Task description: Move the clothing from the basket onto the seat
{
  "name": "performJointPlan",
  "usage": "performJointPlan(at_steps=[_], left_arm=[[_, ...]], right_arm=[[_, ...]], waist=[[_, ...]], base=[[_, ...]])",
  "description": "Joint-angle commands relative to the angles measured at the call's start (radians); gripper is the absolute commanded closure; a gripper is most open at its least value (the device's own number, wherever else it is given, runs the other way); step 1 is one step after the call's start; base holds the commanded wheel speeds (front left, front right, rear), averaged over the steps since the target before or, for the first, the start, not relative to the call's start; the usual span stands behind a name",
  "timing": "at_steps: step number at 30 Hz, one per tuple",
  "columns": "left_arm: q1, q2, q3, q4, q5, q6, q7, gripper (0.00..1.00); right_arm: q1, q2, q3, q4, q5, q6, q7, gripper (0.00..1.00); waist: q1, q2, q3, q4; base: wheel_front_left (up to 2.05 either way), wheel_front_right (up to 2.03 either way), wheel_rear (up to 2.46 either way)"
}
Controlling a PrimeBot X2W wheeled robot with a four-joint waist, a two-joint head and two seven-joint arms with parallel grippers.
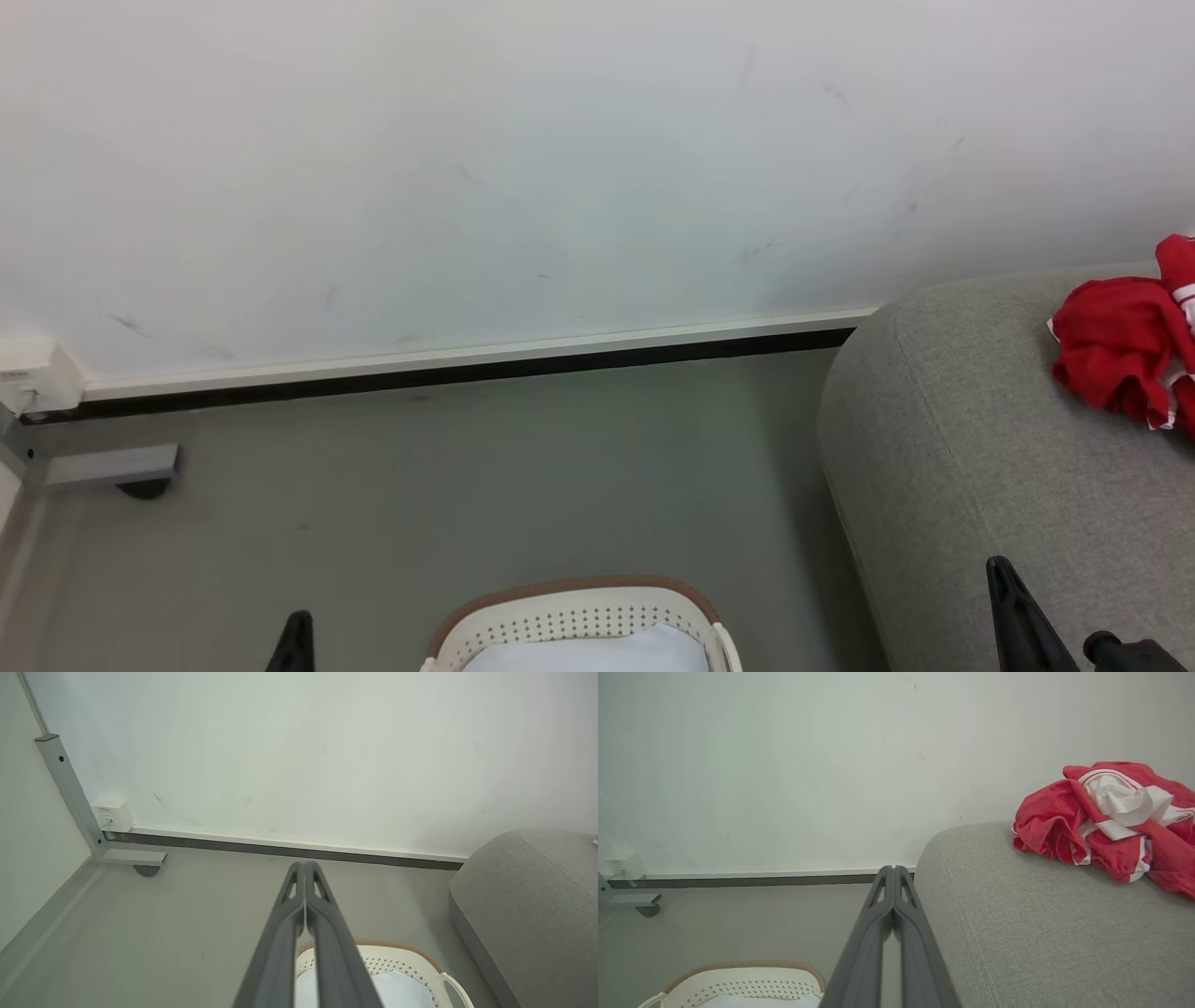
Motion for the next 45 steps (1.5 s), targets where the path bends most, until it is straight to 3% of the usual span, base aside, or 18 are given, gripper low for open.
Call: performJointPlan(at_steps=[1,23,45], left_arm=[[-0.025,0.007,0.012,-0.009,-0.042,-0.005,0.009,1.00],[-0.077,-0.004,0.035,-0.001,-0.432,-0.048,0.101,1.00],[-0.121,-0.012,0.058,0.012,-0.734,-0.082,0.179,1.00]], right_arm=[[-0.021,-0.001,-0.006,-0.014,0.044,0.000,0.008,1.00],[-0.051,-0.001,-0.036,-0.022,0.445,-0.001,0.106,1.00],[-0.076,-0.001,-0.061,-0.025,0.758,-0.001,0.184,1.00]], waist=[[0.0000,-0.0001,0.000,0.001],[0.0000,-0.0001,0.005,0.014],[0.0000,-0.0001,0.009,0.027]], base=[[0.00,0.00,0.00],[0.00,0.00,0.00],[0.00,0.00,0.00]])
